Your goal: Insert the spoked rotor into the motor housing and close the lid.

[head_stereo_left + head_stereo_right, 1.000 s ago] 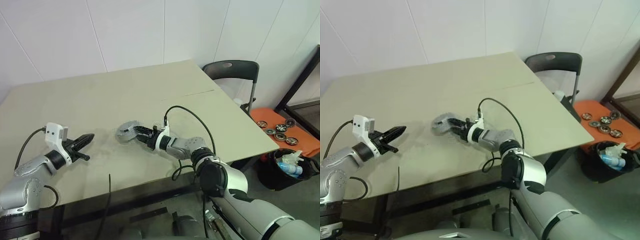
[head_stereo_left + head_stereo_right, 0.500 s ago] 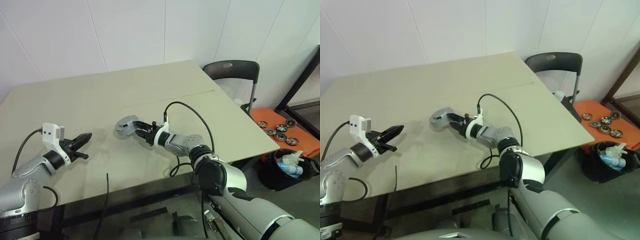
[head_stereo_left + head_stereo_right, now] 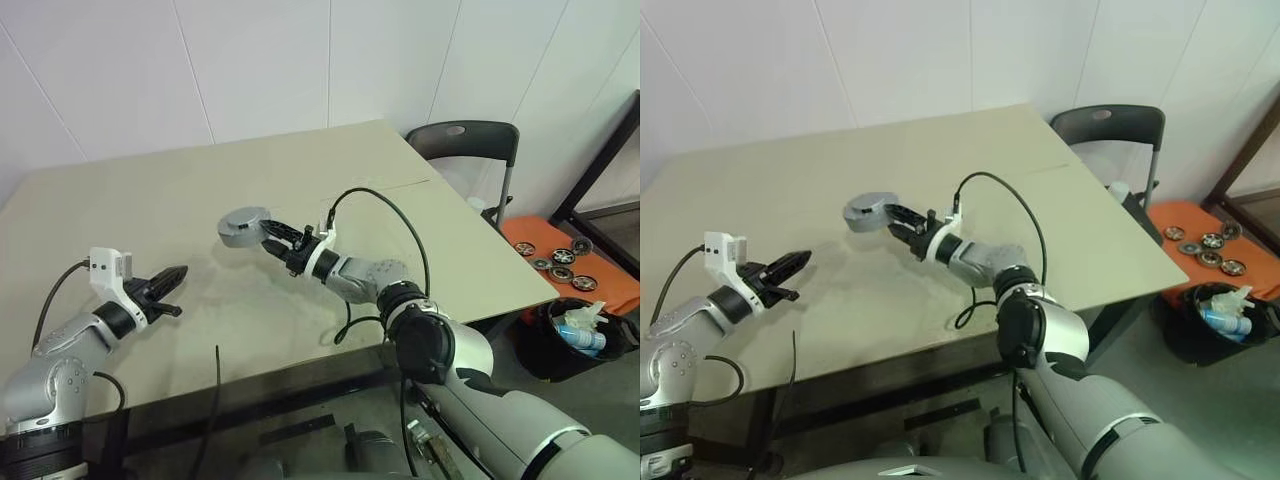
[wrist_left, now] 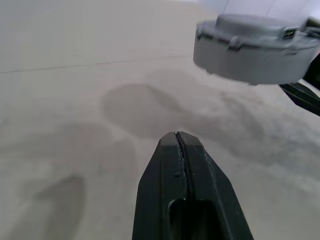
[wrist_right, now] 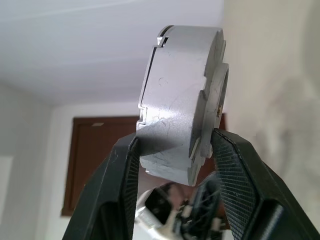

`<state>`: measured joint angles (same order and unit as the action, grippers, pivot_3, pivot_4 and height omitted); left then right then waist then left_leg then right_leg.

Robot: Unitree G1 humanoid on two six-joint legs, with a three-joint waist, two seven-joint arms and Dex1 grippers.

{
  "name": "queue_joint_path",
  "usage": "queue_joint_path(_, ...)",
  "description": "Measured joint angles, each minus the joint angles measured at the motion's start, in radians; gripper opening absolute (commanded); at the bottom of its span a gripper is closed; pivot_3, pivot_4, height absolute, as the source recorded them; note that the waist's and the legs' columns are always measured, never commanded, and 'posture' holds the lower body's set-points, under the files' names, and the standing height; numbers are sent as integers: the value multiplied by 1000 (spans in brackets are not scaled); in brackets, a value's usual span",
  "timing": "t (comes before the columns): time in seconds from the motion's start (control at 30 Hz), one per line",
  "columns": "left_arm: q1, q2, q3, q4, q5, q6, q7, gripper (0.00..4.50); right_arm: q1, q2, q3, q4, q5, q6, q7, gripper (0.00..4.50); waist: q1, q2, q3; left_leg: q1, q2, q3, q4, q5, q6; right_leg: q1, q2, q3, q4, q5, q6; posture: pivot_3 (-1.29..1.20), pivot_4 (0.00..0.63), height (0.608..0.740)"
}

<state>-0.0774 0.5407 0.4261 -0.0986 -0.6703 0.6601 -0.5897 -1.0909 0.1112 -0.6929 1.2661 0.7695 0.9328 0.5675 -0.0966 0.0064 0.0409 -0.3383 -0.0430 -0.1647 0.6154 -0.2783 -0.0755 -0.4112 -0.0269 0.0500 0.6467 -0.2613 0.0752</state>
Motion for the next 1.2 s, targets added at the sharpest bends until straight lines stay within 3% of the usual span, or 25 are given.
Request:
queue_joint_path(0.27,-52,-69,153,0,-224,83,105,0,-24,-12,10,-27,0,60,44,2113,-1,-1,0,0,0,0,0,0,0,0,0,0,0,0,0,0,0,740)
queue_joint_path(0.3,-51,-69,170,-1,-244,92,113,183,-24,-14,10,-27,0,60,44,2113,-1,-1,0,0,0,0,0,0,0,0,0,0,0,0,0,0,0,740)
queue_joint_path(0.4,-45,-73,190,-2,-288,98,131,912,-24,-14,10,-27,0,60,44,2113,0,-1,0,0,0,0,0,0,0,0,0,0,0,0,0,0,0,740)
queue_joint_path(0.73,-47,-95,221,1,-428,135,197,4306,-34,-12,10,-27,0,64,44,2113,0,-1,-1,0,0,0,1,0,0,0,0,0,0,0,0,0,0,740)
queue_joint_path(0.77,-46,-98,213,1,-438,144,198,4486,-37,-12,10,-27,0,64,44,2113,0,-1,-1,0,0,0,1,0,0,0,0,0,0,0,0,0,0,740)
queue_joint_path(1.2,-168,-195,156,48,-571,195,276,4486,-45,-13,17,-28,0,76,47,2113,-1,-3,-1,0,-1,0,2,0,0,0,0,0,1,0,0,0,0,740)
